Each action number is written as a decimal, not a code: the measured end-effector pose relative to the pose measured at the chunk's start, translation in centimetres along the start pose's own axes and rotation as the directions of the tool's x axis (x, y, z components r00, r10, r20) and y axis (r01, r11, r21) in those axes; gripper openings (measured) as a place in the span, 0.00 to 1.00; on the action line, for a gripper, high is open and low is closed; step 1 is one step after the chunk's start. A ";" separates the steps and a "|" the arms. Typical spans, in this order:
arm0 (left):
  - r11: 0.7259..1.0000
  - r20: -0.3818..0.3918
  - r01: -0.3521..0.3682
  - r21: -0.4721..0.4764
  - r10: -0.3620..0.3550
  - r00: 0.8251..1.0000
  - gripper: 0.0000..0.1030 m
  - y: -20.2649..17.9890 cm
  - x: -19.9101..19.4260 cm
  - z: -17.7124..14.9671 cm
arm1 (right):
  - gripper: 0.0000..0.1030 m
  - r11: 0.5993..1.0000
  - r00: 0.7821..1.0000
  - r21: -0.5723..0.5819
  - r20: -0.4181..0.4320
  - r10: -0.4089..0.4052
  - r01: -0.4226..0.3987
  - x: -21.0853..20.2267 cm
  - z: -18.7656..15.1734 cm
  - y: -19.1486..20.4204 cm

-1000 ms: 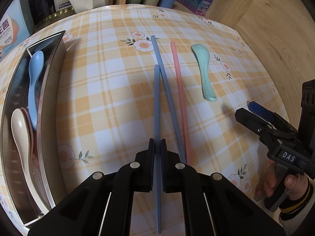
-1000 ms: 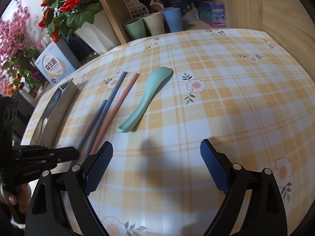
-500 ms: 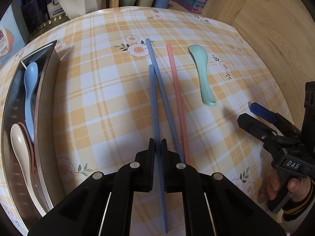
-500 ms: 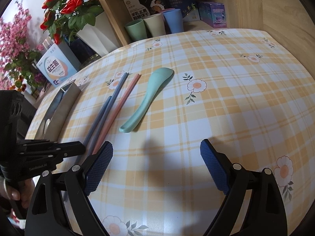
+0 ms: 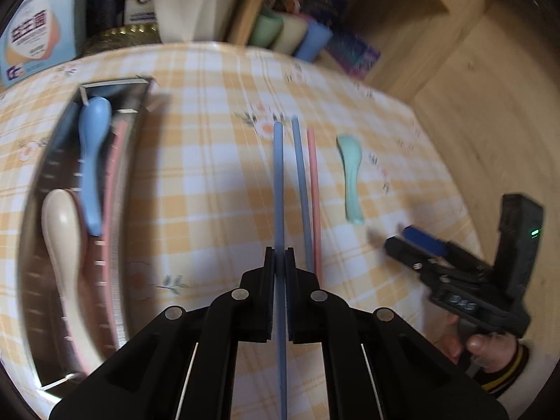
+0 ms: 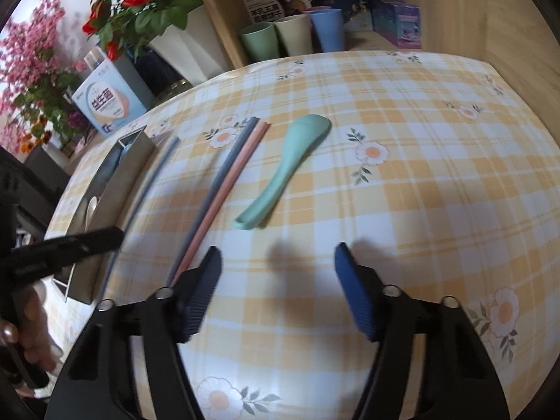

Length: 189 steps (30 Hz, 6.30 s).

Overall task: Organize utensils
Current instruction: 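Grasp the pink chopstick with the right tool while the left tool holds the blue chopstick, then lower the blue chopstick into the caddy with the left tool while the right tool lifts the pink chopstick, then open the left tool over the caddy while the right tool carries the pink chopstick toward it, then lower the pink chopstick into the caddy and open the right tool, then move the left tool onto the blue chopstick and close on it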

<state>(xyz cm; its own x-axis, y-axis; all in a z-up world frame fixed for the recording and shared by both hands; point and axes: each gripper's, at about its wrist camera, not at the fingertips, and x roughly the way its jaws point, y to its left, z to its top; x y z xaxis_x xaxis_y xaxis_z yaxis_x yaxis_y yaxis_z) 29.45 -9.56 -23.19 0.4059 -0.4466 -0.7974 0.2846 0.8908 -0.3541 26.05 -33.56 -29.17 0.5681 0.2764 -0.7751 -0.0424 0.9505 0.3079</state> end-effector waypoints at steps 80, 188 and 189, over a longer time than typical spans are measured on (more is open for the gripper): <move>0.972 -0.007 -0.064 -0.225 0.064 0.998 0.05 11.6 -2.9 4.1 | 0.06 0.983 0.994 0.179 0.110 0.015 -0.034 0.0 0.6 6.8; 0.982 -0.113 -0.090 0.167 0.110 0.987 0.28 -4.4 9.1 5.3 | 0.85 0.987 0.955 0.136 0.272 -0.120 0.085 -3.9 -0.1 -3.6; 0.981 -0.119 -0.091 0.173 0.112 0.987 0.26 -4.6 9.7 5.5 | 0.85 0.985 0.954 0.157 0.275 -0.118 0.077 -4.0 -0.1 -4.2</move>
<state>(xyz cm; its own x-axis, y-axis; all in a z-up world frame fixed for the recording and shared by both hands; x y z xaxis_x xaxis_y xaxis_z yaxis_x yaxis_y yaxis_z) 36.90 -18.42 -26.62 0.3292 -0.3307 -0.8845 0.3926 0.8998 -0.1903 23.84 -38.66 -27.43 0.7733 0.1124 -0.6240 0.1307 0.9347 0.3304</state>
